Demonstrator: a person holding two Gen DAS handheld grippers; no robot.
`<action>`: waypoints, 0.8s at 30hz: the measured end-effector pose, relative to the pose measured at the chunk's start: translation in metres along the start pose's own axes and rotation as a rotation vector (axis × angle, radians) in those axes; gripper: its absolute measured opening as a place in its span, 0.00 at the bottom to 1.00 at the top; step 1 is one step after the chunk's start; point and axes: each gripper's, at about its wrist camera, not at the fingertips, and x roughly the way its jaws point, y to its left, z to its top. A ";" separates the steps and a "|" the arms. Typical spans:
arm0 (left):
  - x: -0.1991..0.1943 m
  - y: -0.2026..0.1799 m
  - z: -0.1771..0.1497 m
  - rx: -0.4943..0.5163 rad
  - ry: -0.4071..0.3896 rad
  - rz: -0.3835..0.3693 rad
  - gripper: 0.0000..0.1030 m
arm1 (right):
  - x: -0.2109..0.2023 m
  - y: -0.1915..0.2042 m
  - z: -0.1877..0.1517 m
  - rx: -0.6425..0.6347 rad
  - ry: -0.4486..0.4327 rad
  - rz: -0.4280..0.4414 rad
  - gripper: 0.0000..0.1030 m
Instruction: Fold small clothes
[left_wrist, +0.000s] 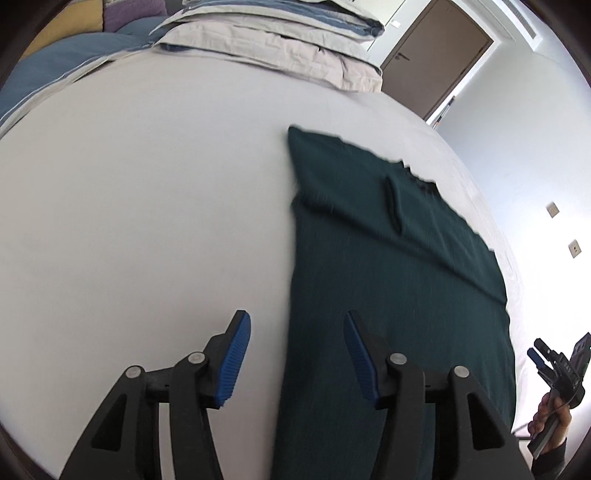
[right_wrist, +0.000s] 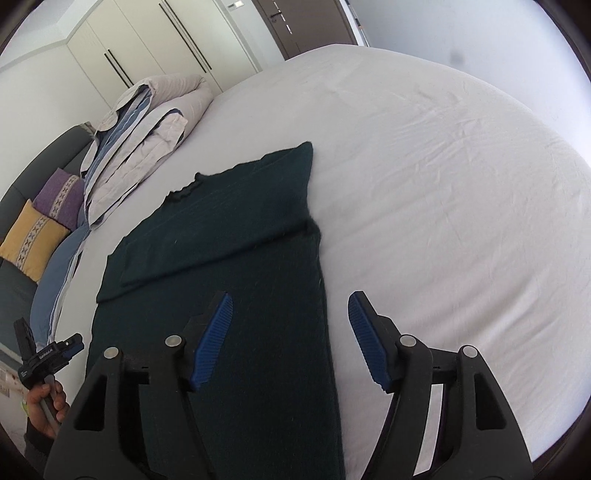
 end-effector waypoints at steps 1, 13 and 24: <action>-0.005 0.004 -0.011 -0.004 0.014 0.001 0.57 | -0.006 0.000 -0.011 0.005 0.004 0.007 0.63; -0.045 0.014 -0.097 -0.033 0.160 -0.103 0.55 | -0.058 -0.034 -0.109 0.098 0.110 0.157 0.63; -0.047 0.023 -0.125 -0.094 0.212 -0.156 0.53 | -0.084 -0.057 -0.154 0.142 0.207 0.273 0.61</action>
